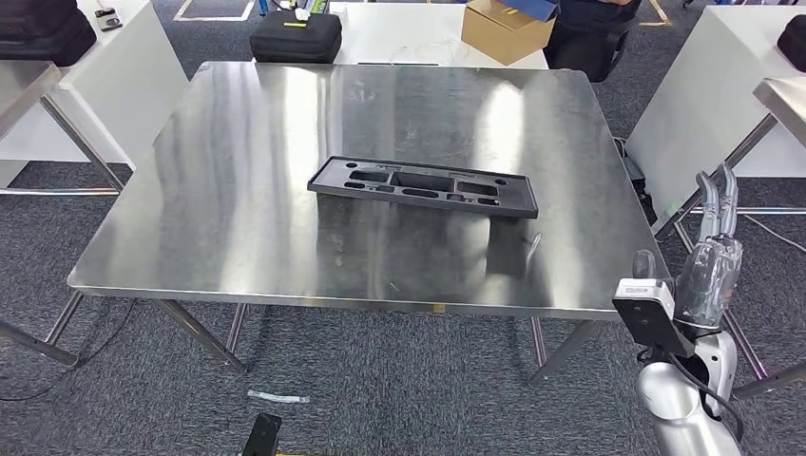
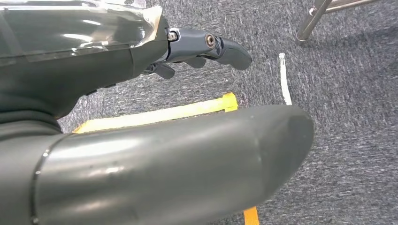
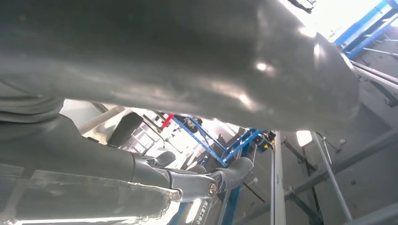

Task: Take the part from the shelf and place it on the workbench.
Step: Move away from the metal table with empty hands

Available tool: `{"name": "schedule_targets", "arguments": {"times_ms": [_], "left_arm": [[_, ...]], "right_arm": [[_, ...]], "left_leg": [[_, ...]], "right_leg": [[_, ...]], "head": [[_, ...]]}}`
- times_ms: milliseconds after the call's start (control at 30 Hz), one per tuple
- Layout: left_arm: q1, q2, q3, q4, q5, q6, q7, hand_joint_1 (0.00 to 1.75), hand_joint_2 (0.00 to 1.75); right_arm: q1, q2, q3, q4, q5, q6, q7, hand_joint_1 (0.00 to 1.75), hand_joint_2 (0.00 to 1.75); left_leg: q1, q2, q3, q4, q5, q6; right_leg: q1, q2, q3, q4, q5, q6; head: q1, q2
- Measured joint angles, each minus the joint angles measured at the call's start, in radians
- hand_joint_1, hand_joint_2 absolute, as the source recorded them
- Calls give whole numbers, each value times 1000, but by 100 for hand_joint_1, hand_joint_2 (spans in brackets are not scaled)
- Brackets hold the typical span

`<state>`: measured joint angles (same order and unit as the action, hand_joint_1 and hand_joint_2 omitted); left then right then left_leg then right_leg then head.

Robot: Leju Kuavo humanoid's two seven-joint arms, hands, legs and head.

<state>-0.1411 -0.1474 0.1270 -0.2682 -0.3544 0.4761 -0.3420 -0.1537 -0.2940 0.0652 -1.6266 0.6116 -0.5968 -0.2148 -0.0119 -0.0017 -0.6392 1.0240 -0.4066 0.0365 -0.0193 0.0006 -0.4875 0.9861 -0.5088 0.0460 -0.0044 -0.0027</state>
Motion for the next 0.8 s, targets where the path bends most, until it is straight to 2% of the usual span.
{"name": "schedule_targets", "arguments": {"times_ms": [33,67,133,167,200,233,267,300,333,367,400,467,500,533,567,633,667,700,733,767,800], "left_arm": [[0,1,0,0,3,1,-1,0,0],[1,1,0,0,6,2,-2,0,0],[1,2,0,0,11,2,-5,0,0],[1,3,0,0,13,3,-6,0,0],[1,3,0,0,15,3,-8,0,0],[1,3,0,0,17,4,-9,0,0],[1,3,0,0,18,4,-10,0,0],[1,3,0,0,19,5,-11,0,0],[0,4,-1,0,19,6,-11,0,0],[0,4,-1,0,19,7,-12,0,0],[-1,4,-1,0,20,8,-12,0,0],[0,4,-1,0,22,12,-12,0,0],[0,5,-2,0,24,13,-12,0,0],[0,5,-2,0,26,14,-12,0,0],[0,5,-2,0,27,15,-12,0,0],[0,5,-2,0,29,15,-14,0,0],[0,5,-3,0,30,15,-14,0,0],[1,5,-4,0,30,15,-15,0,0],[1,5,-5,0,30,16,-16,0,0],[1,5,-6,0,30,16,-16,0,0],[1,5,-8,0,30,16,-17,0,0]], "right_arm": [[-2,1,1,0,-1,2,-2,0,0],[-4,3,2,0,-3,4,-4,0,0],[-7,5,3,0,-5,6,-6,0,0],[-9,7,4,0,-5,7,-7,0,0],[-10,9,4,0,-5,7,-8,0,0],[-11,10,5,0,-5,7,-9,0,0],[-13,11,5,0,-6,7,-10,0,0],[-15,12,6,0,-6,7,-10,0,0],[-18,12,7,0,-6,7,-11,0,0],[-21,12,7,0,-6,6,-12,0,0],[-23,12,8,0,-6,6,-12,0,0],[-25,13,9,0,-6,6,-13,0,0],[-25,13,9,0,-6,6,-13,0,0],[-25,13,10,0,-6,6,-13,0,0],[-24,13,10,0,-6,6,-13,0,0],[-24,13,10,0,-8,6,-13,0,0],[-24,13,10,0,-9,6,-13,0,0],[-23,13,10,0,-9,5,-13,0,0],[-22,14,10,0,-10,5,-14,0,0],[-22,14,10,0,-10,5,-14,0,0],[-22,14,10,0,-10,4,-14,0,0]], "left_leg": [[2,-1,-11,27,-30,-6],[6,-2,-28,72,-75,-12],[12,-2,-64,199,-164,-22],[15,-2,-72,249,-181,-26],[18,-2,-66,271,-175,-28],[21,-2,-43,258,-152,-30],[24,-1,-4,213,-124,-30],[27,-2,46,146,-108,-29],[27,-3,92,80,-103,-27],[25,-4,123,29,-107,-24],[21,-6,138,0,-114,-20],[16,-7,130,-12,-107,-6],[14,-6,123,-14,-98,5],[14,-4,113,-17,-86,17],[14,-2,101,-19,-74,26],[12,0,71,-18,-51,35],[11,1,55,-17,-39,35],[10,2,38,-17,-27,35],[9,2,22,-16,-15,34],[9,2,7,-15,-3,32],[9,2,-5,-15,8,29]], "right_leg": [[-5,-2,-8,-1,9,-13],[-7,-3,-16,-2,19,-22],[-3,-6,-39,-1,38,-33],[-2,-6,-51,0,47,-32],[-2,-6,-63,1,56,-30],[-1,-6,-75,3,65,-28],[-2,-6,-85,6,72,-23],[-2,-6,-94,9,77,-19],[-1,-6,-101,13,82,-13],[0,-6,-106,17,88,-5],[1,-7,-112,18,94,3],[0,-8,-120,18,107,19],[-3,-8,-128,25,101,22],[-3,-7,-141,46,79,20],[-3,-7,-160,87,42,14],[-3,-5,-201,214,-42,5],[-2,-5,-213,272,-65,7],[-2,-4,-211,307,-69,15],[-2,-4,-192,306,-55,24],[-2,-4,-156,272,-32,34],[-3,-4,-104,207,-14,39]], "head": [[-2,0],[-4,0],[-7,0],[-7,0],[-8,0],[-7,0],[-8,0],[-8,0],[-7,0],[-6,0],[-6,0],[-4,0],[-4,0],[-2,0],[-1,0],[2,0],[2,0],[2,0],[2,0],[2,0],[2,0]]}}
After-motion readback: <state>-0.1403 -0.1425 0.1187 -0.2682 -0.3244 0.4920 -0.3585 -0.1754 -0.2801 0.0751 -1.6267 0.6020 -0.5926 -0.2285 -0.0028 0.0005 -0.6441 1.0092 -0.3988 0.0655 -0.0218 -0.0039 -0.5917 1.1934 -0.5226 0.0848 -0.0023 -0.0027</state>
